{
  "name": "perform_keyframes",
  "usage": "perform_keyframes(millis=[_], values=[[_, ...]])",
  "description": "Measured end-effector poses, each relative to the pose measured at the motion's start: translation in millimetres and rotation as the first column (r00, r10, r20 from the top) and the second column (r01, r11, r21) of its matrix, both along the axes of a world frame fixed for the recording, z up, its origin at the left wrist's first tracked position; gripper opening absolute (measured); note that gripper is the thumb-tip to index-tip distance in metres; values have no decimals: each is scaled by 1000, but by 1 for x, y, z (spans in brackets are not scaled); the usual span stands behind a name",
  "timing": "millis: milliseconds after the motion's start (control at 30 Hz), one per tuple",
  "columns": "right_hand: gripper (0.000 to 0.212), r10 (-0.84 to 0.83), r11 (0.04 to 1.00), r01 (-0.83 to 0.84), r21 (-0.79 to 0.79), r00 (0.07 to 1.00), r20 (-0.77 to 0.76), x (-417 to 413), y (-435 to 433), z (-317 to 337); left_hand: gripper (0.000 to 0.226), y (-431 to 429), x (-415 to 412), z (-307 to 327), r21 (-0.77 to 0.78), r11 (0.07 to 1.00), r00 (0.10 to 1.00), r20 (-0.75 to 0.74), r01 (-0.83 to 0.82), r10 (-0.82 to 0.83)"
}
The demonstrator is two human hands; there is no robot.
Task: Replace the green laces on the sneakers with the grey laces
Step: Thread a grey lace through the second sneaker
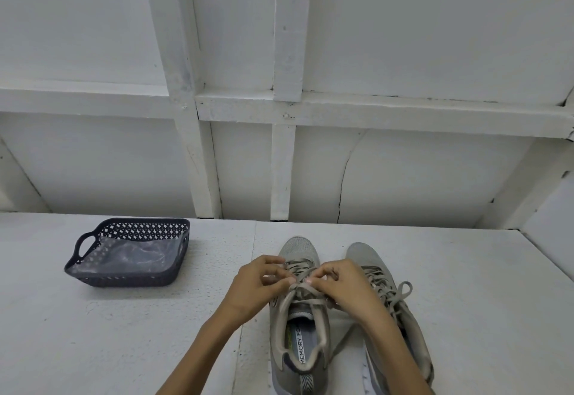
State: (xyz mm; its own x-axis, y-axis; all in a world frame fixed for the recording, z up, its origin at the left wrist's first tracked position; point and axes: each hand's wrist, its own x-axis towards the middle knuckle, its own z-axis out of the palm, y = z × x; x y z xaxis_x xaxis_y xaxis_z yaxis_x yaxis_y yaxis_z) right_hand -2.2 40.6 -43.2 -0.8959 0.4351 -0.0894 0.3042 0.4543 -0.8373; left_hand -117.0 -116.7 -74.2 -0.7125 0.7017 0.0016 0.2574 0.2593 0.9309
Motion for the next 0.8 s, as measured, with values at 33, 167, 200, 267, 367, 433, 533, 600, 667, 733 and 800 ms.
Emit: perform_keyframes(millis=[33, 167, 200, 267, 367, 433, 533, 600, 667, 733, 800], values=[[10, 0, 999, -1, 33, 1000, 23, -2, -2, 2, 2, 1, -2, 0, -26, 1000, 1000, -8, 2, -3], [22, 14, 992, -25, 126, 996, 85, -8, -9, 7, 8, 6, -7, 0, -123, 992, 998, -57, 9, -16], [19, 22, 988, -37, 147, 994, 104, -9, -10, 6, 7, 7, -8, 1, -131, 991, 998, -59, 11, -19], [19, 26, 983, -50, 175, 990, 137, -10, -13, 4, 11, 7, -8, 2, -117, 993, 999, -44, 4, -9], [17, 31, 993, -43, 109, 993, 110, -10, -14, -3, 15, 7, -8, 5, -115, 993, 998, -61, 5, -12], [16, 17, 1000, -18, 23, 997, 69, -8, -14, -7, 14, 8, -7, 8, -120, 993, 998, -63, 2, -10], [14, -41, 991, 41, -131, 999, 8, -2, -13, -11, 16, 9, -4, 8, -101, 995, 998, -64, -17, 10], [14, -100, 961, 88, -263, 994, -34, 2, -15, -14, 16, 9, -1, 6, -112, 994, 997, -81, -18, 9], [17, -206, 892, 157, -423, 976, -73, 6, -18, -18, 17, 4, 5, 2, -115, 993, 994, -109, -38, 25], [19, -304, 793, 204, -573, 949, -83, 7, -21, -21, 23, -1, 10, -1, -64, 996, 996, -69, -68, 64], [19, -319, 762, 212, -612, 945, -71, 8, -21, -18, 28, -5, 11, -5, -16, 996, 996, -28, -88, 88]])
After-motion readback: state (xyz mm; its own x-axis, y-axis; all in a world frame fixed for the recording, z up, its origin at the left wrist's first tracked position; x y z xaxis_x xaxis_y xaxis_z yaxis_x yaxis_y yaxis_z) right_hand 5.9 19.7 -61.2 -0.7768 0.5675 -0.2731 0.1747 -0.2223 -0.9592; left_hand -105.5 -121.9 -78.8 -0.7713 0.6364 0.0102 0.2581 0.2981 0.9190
